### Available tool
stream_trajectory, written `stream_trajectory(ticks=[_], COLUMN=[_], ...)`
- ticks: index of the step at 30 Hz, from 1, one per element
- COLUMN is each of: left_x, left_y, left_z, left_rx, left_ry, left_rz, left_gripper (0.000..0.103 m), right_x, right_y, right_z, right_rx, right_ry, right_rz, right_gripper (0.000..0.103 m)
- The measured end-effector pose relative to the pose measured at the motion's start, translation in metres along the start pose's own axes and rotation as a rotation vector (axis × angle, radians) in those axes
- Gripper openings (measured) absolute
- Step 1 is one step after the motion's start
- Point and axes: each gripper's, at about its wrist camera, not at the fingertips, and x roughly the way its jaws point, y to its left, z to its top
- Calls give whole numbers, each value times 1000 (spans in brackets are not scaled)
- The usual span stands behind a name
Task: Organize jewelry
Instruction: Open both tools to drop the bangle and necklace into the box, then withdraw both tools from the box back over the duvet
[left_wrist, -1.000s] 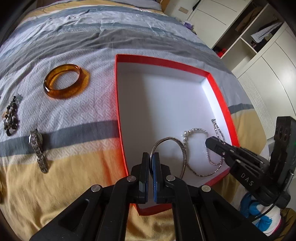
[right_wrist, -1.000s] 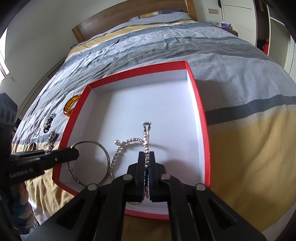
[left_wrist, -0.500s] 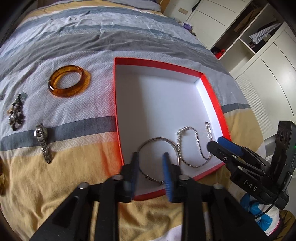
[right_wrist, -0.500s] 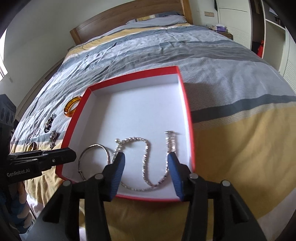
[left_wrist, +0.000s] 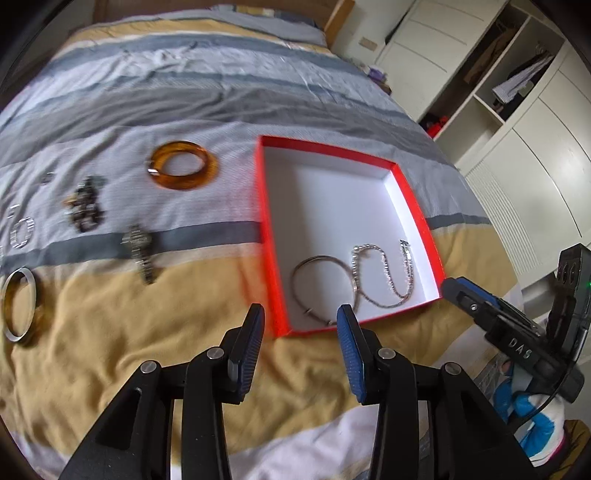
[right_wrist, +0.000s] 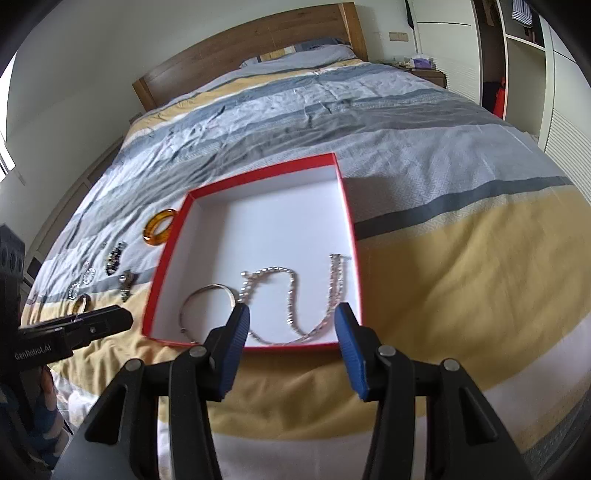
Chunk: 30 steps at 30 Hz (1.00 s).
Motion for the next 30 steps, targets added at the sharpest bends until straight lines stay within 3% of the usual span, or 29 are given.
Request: stream_trajectory(ticks=[5, 20, 30], left_x=[-38, -147, -200], left_y=[19, 91, 142], left_z=[-22, -94, -140], left_rx=[-23, -118, -226], left_ry=[-76, -183, -260], left_rz=[53, 201, 236], left_gripper=[40, 48, 51], right_x=[-16, -68, -107], right_y=[19, 91, 144], right_z=[-9, -40, -58], right_rx=[-9, -101, -211], right_ry=[-15, -65, -108], right_rz=[21, 101, 138], right_gripper=[46, 46, 46])
